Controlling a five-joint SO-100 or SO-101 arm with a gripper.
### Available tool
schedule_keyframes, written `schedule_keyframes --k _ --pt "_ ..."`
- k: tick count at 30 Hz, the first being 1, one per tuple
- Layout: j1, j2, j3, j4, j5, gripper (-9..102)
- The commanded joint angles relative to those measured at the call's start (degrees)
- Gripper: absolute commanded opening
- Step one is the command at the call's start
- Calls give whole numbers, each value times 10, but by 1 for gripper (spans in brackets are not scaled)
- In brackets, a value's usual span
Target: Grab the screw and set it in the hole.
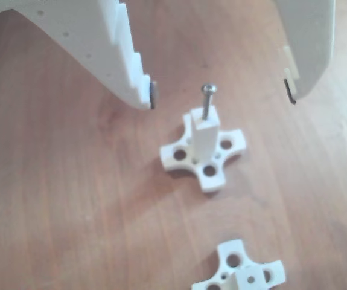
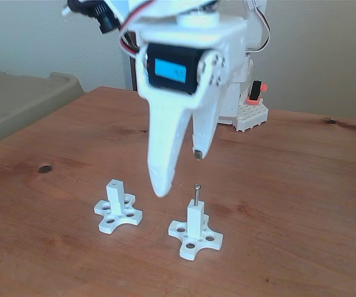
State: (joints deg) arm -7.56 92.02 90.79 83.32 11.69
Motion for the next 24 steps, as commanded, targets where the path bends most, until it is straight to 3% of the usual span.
schedule_keyframes --k 1,8,15,24 --pt "5 80 5 0 -1 30" --pt "15 159 53 -2 9 28" --pt "9 240 115 -15 -15 -4" --pt "2 336 207 -8 0 -4"
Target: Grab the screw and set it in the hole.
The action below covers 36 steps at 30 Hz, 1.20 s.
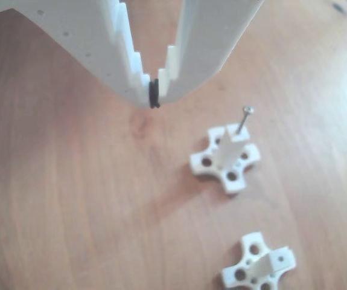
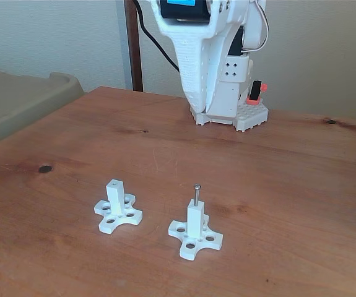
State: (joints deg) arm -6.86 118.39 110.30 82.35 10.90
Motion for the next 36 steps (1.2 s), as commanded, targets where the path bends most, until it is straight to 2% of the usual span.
schedule_keyframes --k 1,9,22,36 --pt "-5 88 24 2 10 -4" --pt "3 202 116 -13 14 -4" --pt "39 356 287 -91 -12 -4" --pt "67 495 410 -98 -38 -4"
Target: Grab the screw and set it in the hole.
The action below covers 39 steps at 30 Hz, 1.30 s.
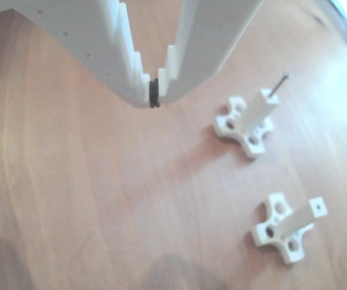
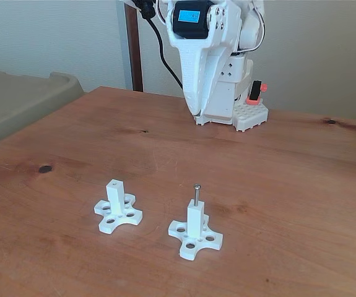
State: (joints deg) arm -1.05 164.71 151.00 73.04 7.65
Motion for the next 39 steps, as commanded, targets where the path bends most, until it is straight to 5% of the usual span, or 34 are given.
schedule_keyframes --k 1,39 --pt "11 44 11 -6 -7 -4" --pt "15 336 207 25 -107 -4"
